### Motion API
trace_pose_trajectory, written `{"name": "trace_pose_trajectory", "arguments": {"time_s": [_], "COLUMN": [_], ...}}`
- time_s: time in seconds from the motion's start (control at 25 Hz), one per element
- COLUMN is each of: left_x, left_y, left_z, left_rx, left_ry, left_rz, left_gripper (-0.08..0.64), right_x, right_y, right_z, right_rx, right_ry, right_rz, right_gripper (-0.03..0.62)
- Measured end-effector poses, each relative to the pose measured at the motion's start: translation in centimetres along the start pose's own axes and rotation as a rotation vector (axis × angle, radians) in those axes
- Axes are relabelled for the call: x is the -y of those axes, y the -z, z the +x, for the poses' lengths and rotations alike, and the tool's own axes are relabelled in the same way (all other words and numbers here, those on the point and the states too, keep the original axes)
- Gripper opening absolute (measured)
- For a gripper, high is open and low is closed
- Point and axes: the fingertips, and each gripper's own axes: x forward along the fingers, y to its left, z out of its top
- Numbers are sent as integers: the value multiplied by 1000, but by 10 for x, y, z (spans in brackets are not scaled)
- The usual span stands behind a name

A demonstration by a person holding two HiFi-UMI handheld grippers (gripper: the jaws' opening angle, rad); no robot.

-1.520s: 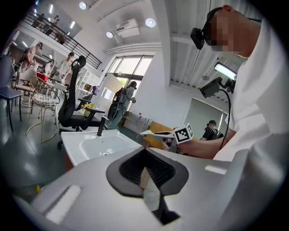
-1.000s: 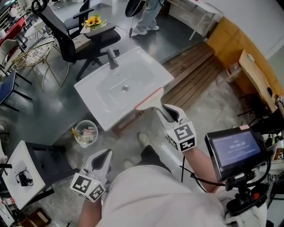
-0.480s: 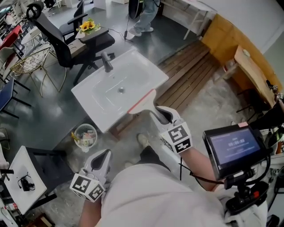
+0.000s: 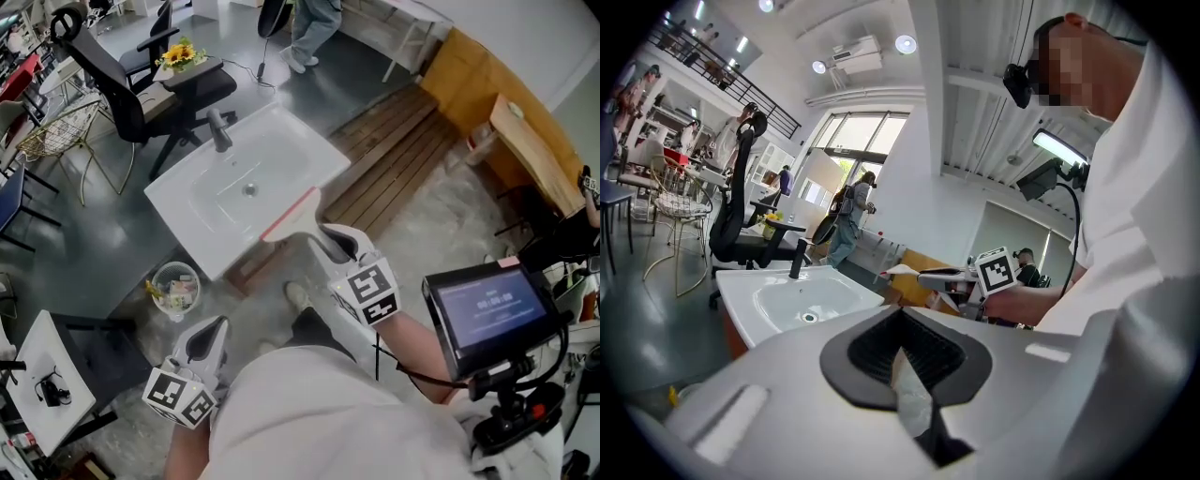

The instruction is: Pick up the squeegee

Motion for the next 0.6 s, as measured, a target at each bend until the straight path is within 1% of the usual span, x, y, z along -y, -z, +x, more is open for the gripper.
{"name": "trace_pose_trajectory", "arguments": {"time_s": [0.4,0.6], "left_x": [-2,-3], "left_y": [1,2], "left_z": [-1,2], "left_rx": [-2,-1], "left_ry": [-2,3], "left_rz": [-1,-1], "left_gripper": [8,8], "right_x": [-1,1], "right_y": [-4,-2], "right_z": [0,-1], "right_rx": [9,-3], "right_ry": [1,5], "right_rz": [-2,-5], "right_gripper": [100,100]}}
